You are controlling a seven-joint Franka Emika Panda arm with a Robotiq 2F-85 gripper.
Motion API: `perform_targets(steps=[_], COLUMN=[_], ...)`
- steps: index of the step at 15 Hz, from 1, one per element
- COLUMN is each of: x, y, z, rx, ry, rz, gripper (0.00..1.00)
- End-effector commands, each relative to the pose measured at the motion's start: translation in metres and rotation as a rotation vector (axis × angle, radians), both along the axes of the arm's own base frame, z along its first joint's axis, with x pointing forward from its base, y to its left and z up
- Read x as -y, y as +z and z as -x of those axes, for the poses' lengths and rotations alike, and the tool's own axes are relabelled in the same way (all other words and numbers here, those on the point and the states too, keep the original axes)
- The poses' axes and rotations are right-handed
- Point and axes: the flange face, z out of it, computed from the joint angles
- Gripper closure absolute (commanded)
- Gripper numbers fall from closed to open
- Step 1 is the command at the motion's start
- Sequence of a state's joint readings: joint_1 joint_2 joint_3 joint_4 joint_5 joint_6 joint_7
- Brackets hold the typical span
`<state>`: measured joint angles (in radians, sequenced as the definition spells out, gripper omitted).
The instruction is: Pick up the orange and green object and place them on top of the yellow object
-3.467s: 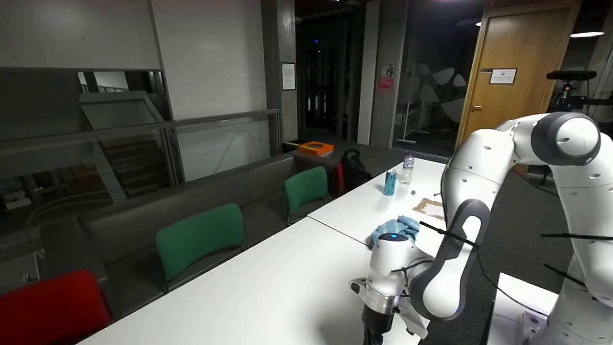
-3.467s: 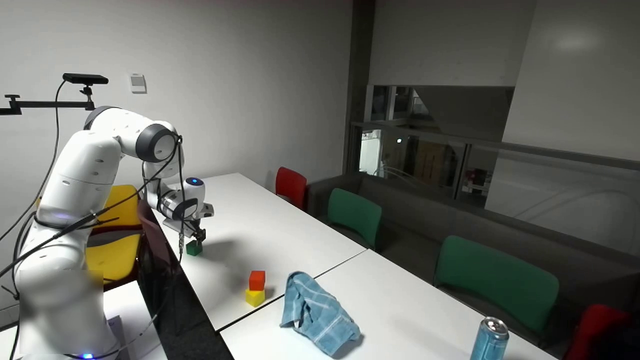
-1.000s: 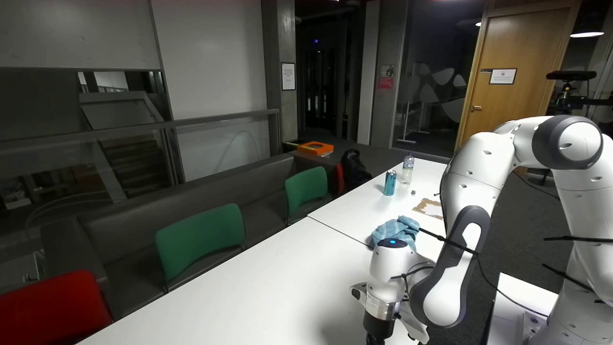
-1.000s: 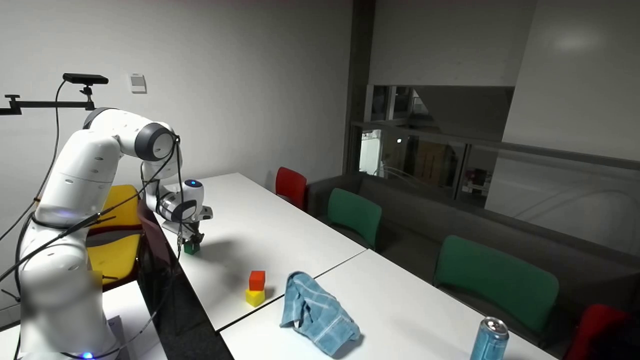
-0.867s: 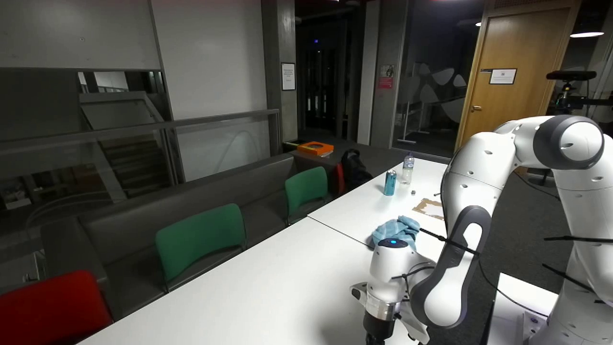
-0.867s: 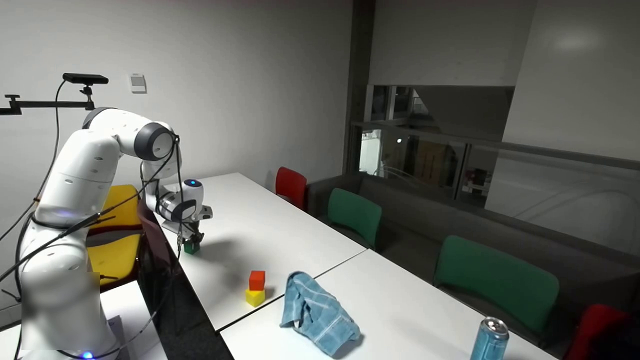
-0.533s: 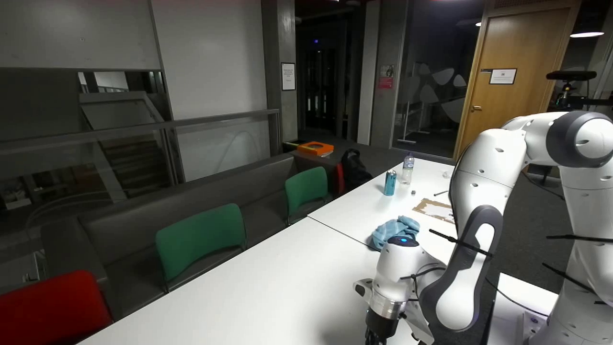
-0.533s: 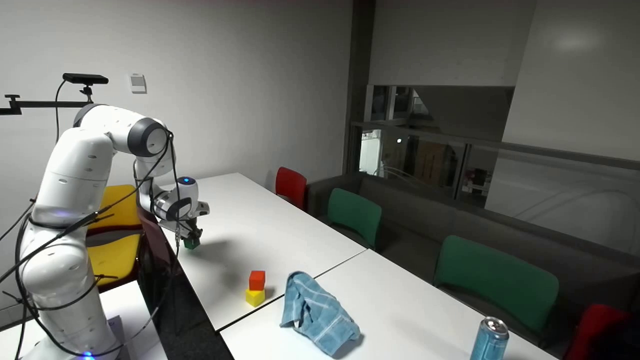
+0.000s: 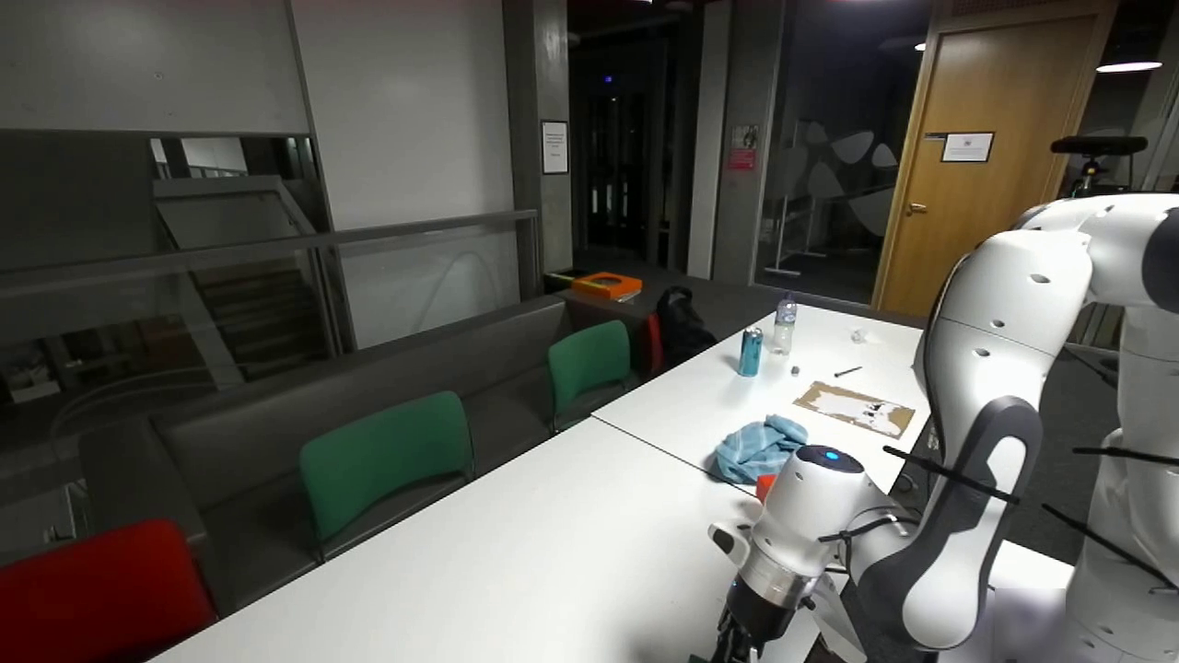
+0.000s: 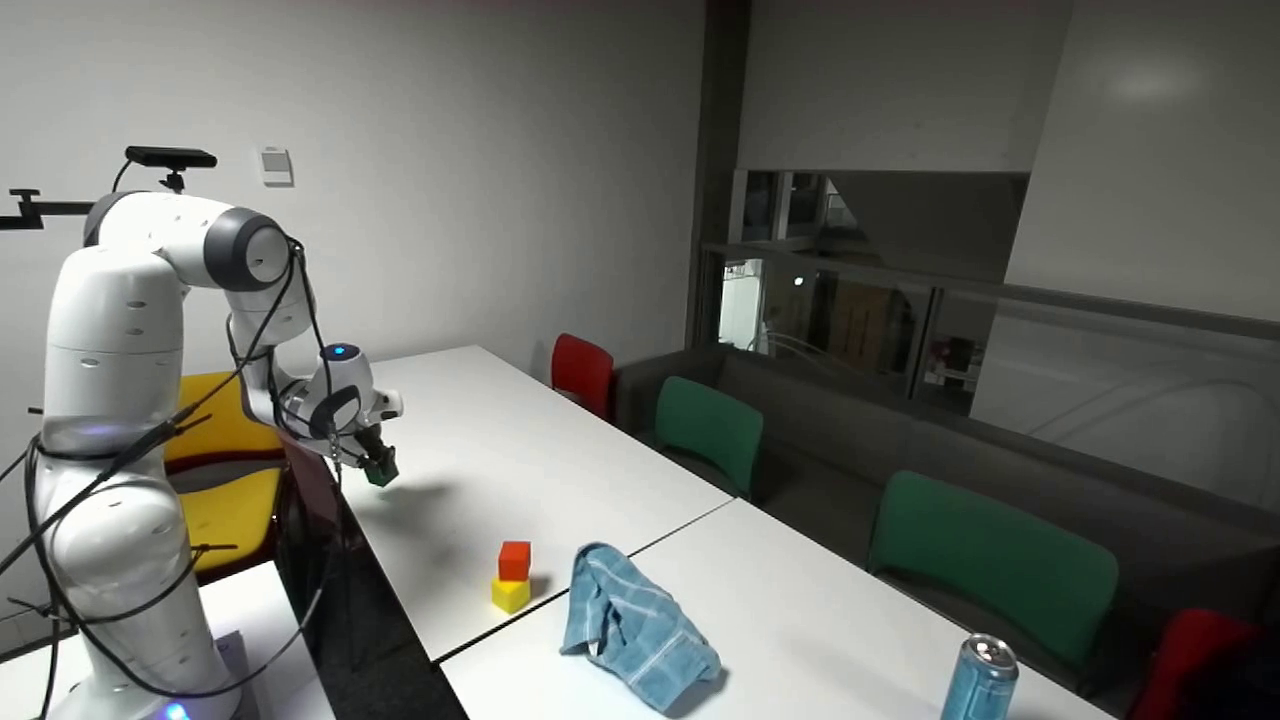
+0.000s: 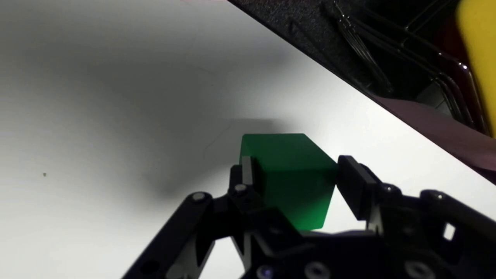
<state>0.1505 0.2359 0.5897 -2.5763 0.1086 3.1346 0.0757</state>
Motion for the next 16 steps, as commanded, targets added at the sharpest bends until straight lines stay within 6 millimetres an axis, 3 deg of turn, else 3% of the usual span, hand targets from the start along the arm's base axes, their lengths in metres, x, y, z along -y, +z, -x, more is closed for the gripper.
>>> perform_targets(steps=[1,8,12,13,16], x=[0.018,0.046,0.060,0.053,0.055], y=[0.027,0.066,0.078,0.087,0.096], z=[0.016,0.034,0.041,0.025,0.022], rx=[0.084,0.171,0.204,0.204,0.227], ry=[-0.063,-0.138,-0.189,-0.196,-0.228], rz=[0.000,0.001,0.011,0.011,0.004], gripper=[0.67,0.67,0.67,0.67,0.67])
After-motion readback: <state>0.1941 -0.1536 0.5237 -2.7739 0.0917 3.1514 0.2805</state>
